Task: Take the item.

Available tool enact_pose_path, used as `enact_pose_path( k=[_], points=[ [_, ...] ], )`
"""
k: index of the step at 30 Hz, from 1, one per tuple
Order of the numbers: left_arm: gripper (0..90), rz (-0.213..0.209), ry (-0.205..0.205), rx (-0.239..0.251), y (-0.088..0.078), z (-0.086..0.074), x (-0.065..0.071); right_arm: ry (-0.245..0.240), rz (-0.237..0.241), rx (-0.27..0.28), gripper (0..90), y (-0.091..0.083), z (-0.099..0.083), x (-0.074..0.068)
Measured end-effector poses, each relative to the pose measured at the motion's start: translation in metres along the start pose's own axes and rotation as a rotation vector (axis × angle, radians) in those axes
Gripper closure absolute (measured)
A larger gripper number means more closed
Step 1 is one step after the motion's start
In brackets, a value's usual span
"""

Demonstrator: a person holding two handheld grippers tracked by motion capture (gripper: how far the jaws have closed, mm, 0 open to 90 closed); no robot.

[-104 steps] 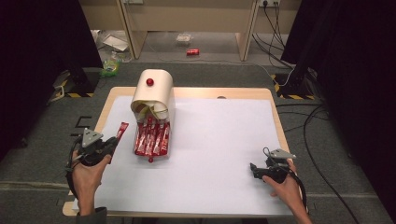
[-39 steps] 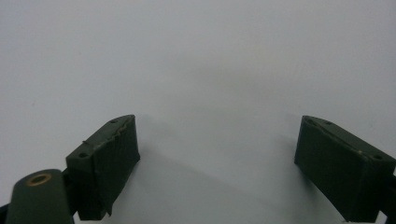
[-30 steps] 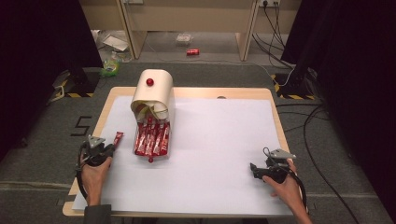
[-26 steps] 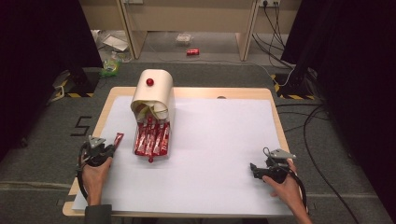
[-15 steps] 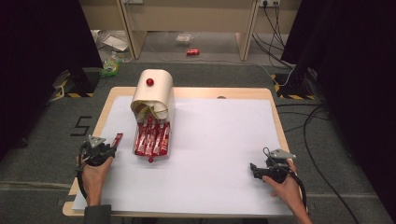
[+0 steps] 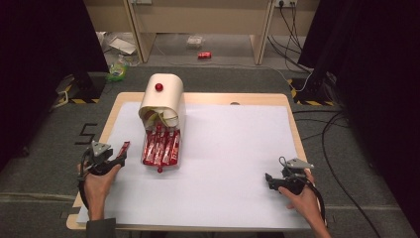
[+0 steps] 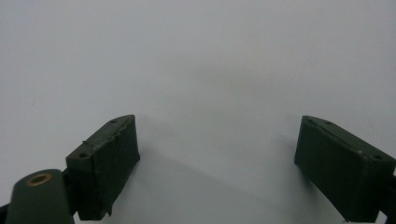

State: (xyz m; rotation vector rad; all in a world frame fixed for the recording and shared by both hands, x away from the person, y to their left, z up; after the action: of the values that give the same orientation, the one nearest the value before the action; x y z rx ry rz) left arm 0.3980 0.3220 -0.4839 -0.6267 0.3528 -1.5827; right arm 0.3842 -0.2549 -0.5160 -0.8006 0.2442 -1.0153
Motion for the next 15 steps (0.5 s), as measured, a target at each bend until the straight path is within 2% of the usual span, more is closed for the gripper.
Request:
enact_pose_path(
  k=[3,4,6,8,9,15],
  points=[
    [33.4,-0.021,-0.008,0.000,-0.002,0.002,0.002,0.000,0.000,0.000,14.0,0.000,0.000,0.000],
    [33.4,-0.039,-0.012,-0.003,-0.004,0.003,0.002,0.000,0.000,0.000,14.0,0.000,0.000,0.000],
    [24.1,-0.049,-0.014,0.004,-0.006,0.004,0.003,0.000,0.000,0.000,14.0,0.000,0.000,0.000],
    [23.9,-0.056,0.006,0.011,-0.009,0.006,0.003,-0.001,0.000,0.000,14.0,0.000,0.000,0.000],
    [20.7,-0.061,0.015,0.013,-0.010,0.007,0.004,0.000,0.000,0.000,14.0,0.000,0.000,0.000],
    [16.2,-0.111,0.043,0.019,-0.020,0.011,0.007,0.000,0.001,0.000,14.0,0.000,0.000,0.000]
  ],
)
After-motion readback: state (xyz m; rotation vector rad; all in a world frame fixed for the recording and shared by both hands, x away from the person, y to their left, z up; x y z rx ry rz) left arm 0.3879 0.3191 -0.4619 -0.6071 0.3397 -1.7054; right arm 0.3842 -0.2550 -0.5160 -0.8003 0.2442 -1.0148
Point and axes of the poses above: each handheld gripper's, and its own axes: y roughly forward along the jaws, z roughly out of its top, x roughly to its right, the point moved 3 cm from there along y, roughly forward along the jaws, and after that the axes turned 13 degrees about -y, right-handed, at the moved point
